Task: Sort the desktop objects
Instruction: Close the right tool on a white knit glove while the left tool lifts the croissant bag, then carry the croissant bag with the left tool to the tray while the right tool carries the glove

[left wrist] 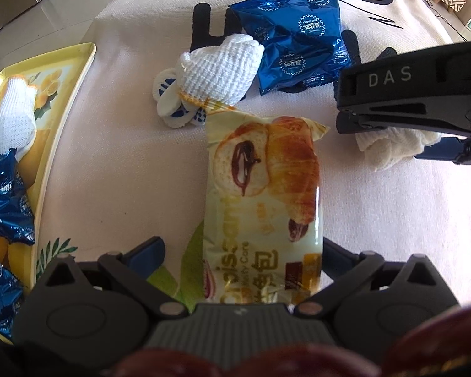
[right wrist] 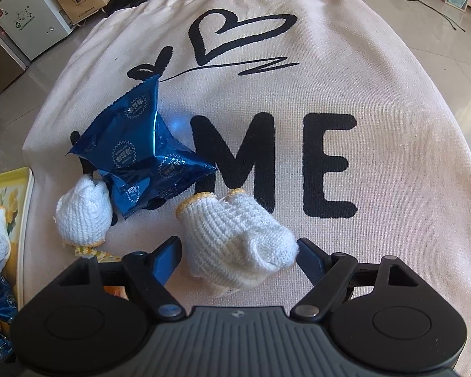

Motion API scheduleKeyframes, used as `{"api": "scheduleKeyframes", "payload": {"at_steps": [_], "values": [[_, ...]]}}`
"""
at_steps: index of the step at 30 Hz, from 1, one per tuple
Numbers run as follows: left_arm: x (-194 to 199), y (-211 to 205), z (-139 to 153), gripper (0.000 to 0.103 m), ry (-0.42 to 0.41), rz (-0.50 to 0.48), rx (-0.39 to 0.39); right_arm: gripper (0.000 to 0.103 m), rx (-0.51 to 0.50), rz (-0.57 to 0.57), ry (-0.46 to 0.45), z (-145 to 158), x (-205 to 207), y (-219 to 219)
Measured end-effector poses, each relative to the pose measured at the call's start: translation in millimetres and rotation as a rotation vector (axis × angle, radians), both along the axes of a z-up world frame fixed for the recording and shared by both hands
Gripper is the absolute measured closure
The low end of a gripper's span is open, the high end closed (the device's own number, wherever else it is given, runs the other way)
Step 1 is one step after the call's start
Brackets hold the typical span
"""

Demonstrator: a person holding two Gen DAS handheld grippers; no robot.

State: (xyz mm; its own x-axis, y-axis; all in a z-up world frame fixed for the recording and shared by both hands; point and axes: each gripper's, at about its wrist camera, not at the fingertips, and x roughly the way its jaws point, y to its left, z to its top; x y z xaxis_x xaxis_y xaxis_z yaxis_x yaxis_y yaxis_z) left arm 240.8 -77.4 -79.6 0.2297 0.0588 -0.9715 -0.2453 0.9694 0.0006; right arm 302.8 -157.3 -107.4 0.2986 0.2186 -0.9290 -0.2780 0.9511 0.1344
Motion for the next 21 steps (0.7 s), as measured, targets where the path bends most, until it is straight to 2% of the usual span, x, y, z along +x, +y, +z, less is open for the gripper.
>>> {"api": "scheduleKeyframes", "payload": {"at_steps": [1,5,10,12,16,19,21], "values": [[0.3,0.1,-0.2,0.000,0.001,0.001,-0.001,0.035,-0.011,0.011,-0.015,0.7,-0.9,0.9],[-0.1,0.8,-0.7,0.000,0.000,-0.008,-0.002,0.041,0.009,0.013,-0.015,2.4,-0.9,-1.2],[-2.4,7.7,0.4,0.002,-0.016,0.009,-0.035,0.042,0.035,-0.006,0.000,5.7,-0.4,-7.2],[-4.0,13.5,3.6,0.007,-0.036,0.031,-0.061,0.042,0.038,-0.011,-0.001,8.1,-0.7,-8.5],[-5.4,23.4,9.4,0.023,-0.078,0.046,-0.120,0.042,0.058,-0.025,-0.004,17.1,-1.2,-11.6],[-2.8,29.4,13.7,0.041,-0.094,0.050,-0.158,0.042,0.074,-0.024,-0.016,24.3,-1.9,-12.4],[-0.9,32.1,15.1,0.043,-0.095,0.053,-0.185,0.042,0.085,-0.021,-0.020,27.6,-2.4,-11.7]]}}
